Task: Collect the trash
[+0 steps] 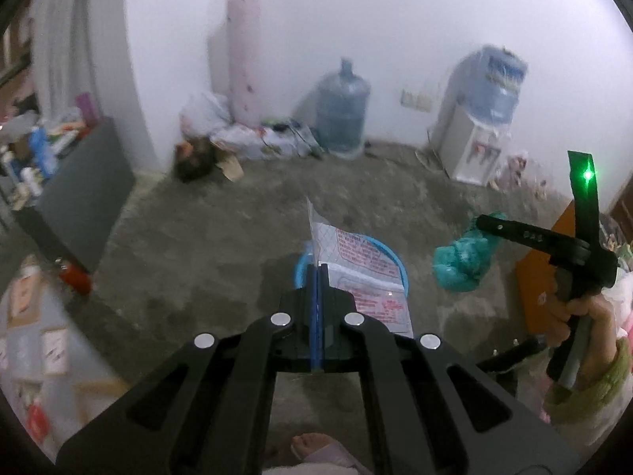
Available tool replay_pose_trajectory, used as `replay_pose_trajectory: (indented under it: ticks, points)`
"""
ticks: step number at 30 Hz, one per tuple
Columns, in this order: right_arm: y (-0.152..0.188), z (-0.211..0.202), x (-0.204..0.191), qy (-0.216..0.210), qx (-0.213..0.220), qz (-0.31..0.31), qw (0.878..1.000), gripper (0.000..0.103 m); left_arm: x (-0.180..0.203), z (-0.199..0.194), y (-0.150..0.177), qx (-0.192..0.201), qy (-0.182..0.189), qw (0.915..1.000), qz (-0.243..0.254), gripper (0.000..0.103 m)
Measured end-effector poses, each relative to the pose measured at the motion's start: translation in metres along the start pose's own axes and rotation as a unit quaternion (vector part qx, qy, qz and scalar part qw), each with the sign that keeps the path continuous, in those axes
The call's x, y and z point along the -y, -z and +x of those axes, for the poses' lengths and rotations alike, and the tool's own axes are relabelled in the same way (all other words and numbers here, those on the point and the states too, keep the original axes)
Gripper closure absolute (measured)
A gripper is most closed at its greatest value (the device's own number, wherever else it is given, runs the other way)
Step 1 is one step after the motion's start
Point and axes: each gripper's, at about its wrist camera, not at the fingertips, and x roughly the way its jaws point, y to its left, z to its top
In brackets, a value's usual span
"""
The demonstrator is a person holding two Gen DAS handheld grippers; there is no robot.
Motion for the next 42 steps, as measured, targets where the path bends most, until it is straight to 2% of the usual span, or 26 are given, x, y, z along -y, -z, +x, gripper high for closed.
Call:
replay_pose_trajectory:
  ticks: [4, 10, 12, 13, 14, 16, 18, 25, 29, 33, 35, 39, 42]
  points:
    - [-0.012, 0.057, 0.019, 0.015, -0.032, 0.039, 0.999, 0.084, 0.015, 0.076, -0.021, -0.035, 0.014, 0.9992, 0.015, 0.103]
    - [-0.026, 0.125, 0.034, 0.022, -0.055, 0.075, 0.995, 0.081, 0.024, 0.165, -0.032, -0.070, 0.013, 0.9973, 0.019, 0.103]
    - [-0.024, 0.153, 0.041, 0.020, -0.067, 0.079, 0.994, 0.071, 0.019, 0.189, -0.032, -0.081, 0.033, 0.9962, 0.002, 0.082]
    - [-0.021, 0.169, 0.045, 0.021, -0.079, 0.083, 0.993, 0.052, 0.014, 0.201, -0.030, -0.089, 0.041, 0.9951, -0.013, 0.058]
    - [-0.018, 0.178, 0.048, 0.026, -0.090, 0.084, 0.992, 0.038, 0.009, 0.212, -0.027, -0.097, 0.031, 0.9943, -0.029, 0.050]
    - [-0.009, 0.200, 0.056, 0.046, -0.121, 0.087, 0.988, 0.037, 0.005, 0.226, -0.021, -0.118, 0.017, 0.9920, -0.040, 0.050]
    - [0.000, 0.204, 0.067, 0.053, -0.127, 0.102, 0.985, 0.037, 0.001, 0.226, -0.015, -0.131, 0.020, 0.9900, -0.049, 0.050]
    - [0.013, 0.168, 0.078, 0.036, -0.099, 0.128, 0.986, 0.037, -0.006, 0.169, -0.026, -0.083, 0.028, 0.9951, -0.045, 0.045]
    - [0.015, 0.125, 0.061, 0.013, -0.072, 0.115, 0.991, 0.037, -0.005, 0.120, -0.034, -0.050, 0.027, 0.9977, -0.037, 0.040]
    - [0.019, 0.067, 0.023, -0.016, -0.035, 0.066, 0.997, 0.037, -0.002, 0.052, -0.030, -0.012, 0.032, 0.9991, -0.024, 0.028]
    - [0.025, 0.032, -0.003, -0.029, -0.014, 0.025, 0.999, 0.031, -0.001, 0.011, -0.021, 0.010, 0.022, 0.9996, -0.014, 0.023]
    - [0.044, -0.020, -0.045, -0.045, 0.013, -0.043, 0.998, 0.023, -0.003, -0.060, 0.007, 0.039, 0.009, 0.9991, -0.013, 0.019]
    - [0.060, -0.054, -0.075, -0.068, 0.020, -0.086, 0.994, 0.019, -0.007, -0.111, 0.040, 0.053, -0.016, 0.9981, -0.028, 0.015]
